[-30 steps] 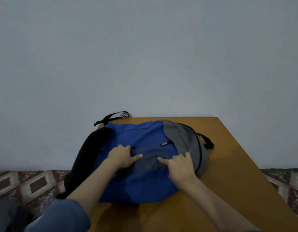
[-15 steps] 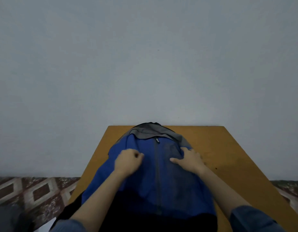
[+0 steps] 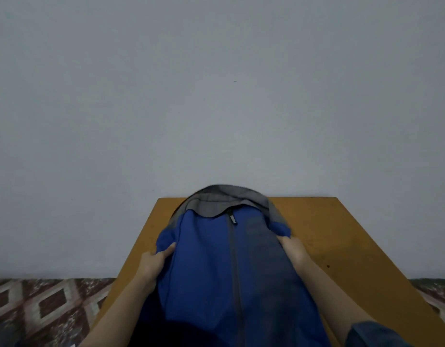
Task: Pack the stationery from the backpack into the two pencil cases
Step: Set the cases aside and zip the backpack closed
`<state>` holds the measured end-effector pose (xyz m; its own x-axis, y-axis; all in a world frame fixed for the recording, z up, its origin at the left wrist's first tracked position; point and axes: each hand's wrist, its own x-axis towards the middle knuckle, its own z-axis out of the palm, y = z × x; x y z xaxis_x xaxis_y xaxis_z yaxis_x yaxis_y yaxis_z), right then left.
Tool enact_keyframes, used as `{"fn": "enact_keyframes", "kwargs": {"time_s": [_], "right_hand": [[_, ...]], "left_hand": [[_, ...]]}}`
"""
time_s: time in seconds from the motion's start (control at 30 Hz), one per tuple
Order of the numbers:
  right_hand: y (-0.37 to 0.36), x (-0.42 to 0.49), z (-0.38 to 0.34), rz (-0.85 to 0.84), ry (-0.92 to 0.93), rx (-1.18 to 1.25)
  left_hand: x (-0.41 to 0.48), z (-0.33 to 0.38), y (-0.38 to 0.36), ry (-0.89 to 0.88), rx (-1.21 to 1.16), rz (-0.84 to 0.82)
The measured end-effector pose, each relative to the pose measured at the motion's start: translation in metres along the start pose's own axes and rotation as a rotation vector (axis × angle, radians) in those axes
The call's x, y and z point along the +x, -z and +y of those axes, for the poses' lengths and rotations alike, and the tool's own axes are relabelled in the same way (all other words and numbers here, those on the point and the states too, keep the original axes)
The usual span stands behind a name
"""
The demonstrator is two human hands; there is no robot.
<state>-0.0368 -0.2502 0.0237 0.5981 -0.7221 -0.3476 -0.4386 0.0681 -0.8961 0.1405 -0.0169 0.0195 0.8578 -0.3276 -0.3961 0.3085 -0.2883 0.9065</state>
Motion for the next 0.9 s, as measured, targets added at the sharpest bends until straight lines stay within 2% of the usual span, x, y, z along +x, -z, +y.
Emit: {"fn": "enact_keyframes", "kwargs": {"time_s": [0.03, 0.17, 0.27, 0.4, 0.73, 0.9], "right_hand": [[0.002, -0.004, -0.006, 0.006, 0.055, 0.006], [0.017, -0.035, -0.043, 0.080, 0.272, 0.344], [0.029, -0.059, -0.074, 0.048, 0.423, 0.431], [0.042, -0.088, -0.104, -0.001, 0.535, 0.514], [0.052, -0.108, -0.092, -0.026, 0.502, 0.599], [0.044, -0.120, -0.059, -0.138, 0.548, 0.505]], "left_hand": [[-0.007, 0.003, 0.002, -0.040, -0.043, 0.003], [-0.038, 0.029, 0.013, -0.185, -0.213, -0.024], [-0.065, 0.053, 0.023, -0.262, -0.256, -0.035], [-0.090, 0.081, 0.034, -0.370, -0.277, -0.048], [-0.118, 0.081, 0.037, -0.505, -0.175, -0.157], [-0.115, 0.059, 0.043, -0.612, -0.059, -0.286]]}}
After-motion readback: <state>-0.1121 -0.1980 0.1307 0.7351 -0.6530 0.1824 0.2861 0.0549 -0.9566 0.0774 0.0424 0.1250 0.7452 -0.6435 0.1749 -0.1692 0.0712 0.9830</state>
